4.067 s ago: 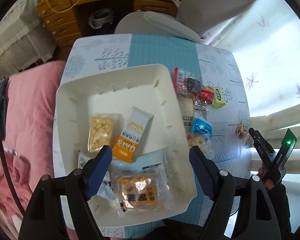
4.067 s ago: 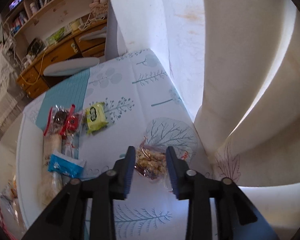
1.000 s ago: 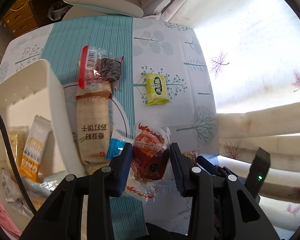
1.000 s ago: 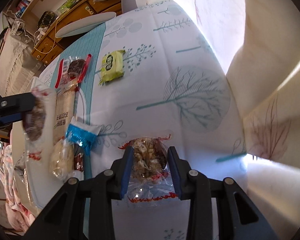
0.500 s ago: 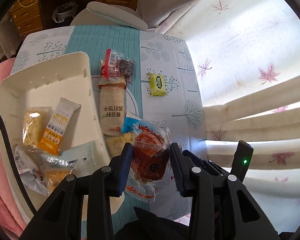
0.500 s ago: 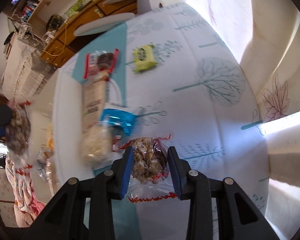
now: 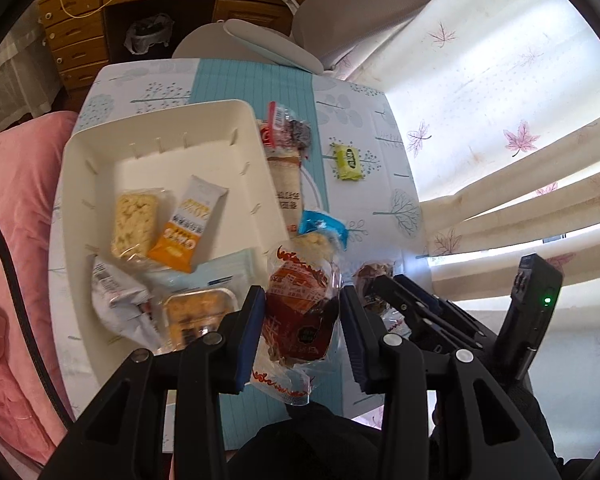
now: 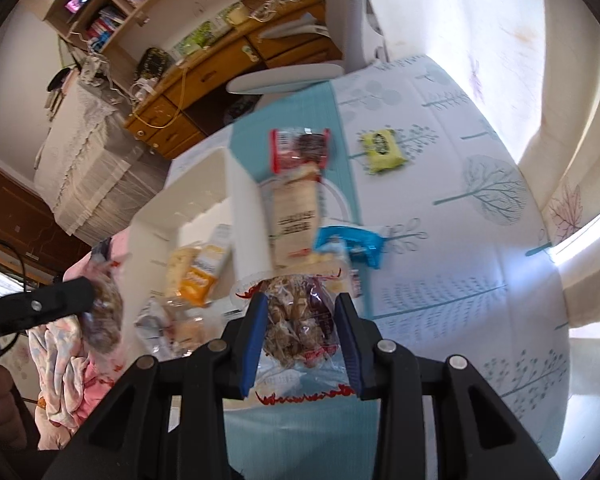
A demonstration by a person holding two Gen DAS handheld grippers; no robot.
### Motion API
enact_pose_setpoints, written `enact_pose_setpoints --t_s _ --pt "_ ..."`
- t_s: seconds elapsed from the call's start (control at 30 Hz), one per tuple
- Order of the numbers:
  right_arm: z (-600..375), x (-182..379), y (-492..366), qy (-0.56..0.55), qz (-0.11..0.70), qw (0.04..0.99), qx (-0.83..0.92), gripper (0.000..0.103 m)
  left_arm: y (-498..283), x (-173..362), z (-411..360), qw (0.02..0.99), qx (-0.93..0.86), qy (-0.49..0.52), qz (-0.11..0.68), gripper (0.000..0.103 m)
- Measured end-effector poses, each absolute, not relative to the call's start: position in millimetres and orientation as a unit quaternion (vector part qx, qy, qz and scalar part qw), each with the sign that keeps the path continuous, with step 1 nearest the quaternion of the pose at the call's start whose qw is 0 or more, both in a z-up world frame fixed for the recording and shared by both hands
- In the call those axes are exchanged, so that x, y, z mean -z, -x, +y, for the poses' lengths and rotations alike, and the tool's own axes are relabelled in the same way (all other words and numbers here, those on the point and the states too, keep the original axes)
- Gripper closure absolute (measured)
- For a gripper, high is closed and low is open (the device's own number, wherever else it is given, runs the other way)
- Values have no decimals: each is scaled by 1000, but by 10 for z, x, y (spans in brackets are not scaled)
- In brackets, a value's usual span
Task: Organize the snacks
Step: 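Carry both held bags over the white tray and open both tools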
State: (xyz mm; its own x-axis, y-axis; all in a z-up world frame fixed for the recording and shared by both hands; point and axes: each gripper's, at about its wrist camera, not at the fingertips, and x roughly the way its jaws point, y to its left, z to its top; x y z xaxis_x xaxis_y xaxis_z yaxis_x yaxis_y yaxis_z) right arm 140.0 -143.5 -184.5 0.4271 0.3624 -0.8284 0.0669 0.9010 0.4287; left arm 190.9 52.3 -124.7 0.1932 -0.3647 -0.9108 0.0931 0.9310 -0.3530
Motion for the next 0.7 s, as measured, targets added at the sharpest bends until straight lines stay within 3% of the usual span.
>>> enact_pose_setpoints --t_s 0.7 --pt "-241 1647 -1098 -187 511 827 -137 68 -1613 1462 1528 761 124 87 630 66"
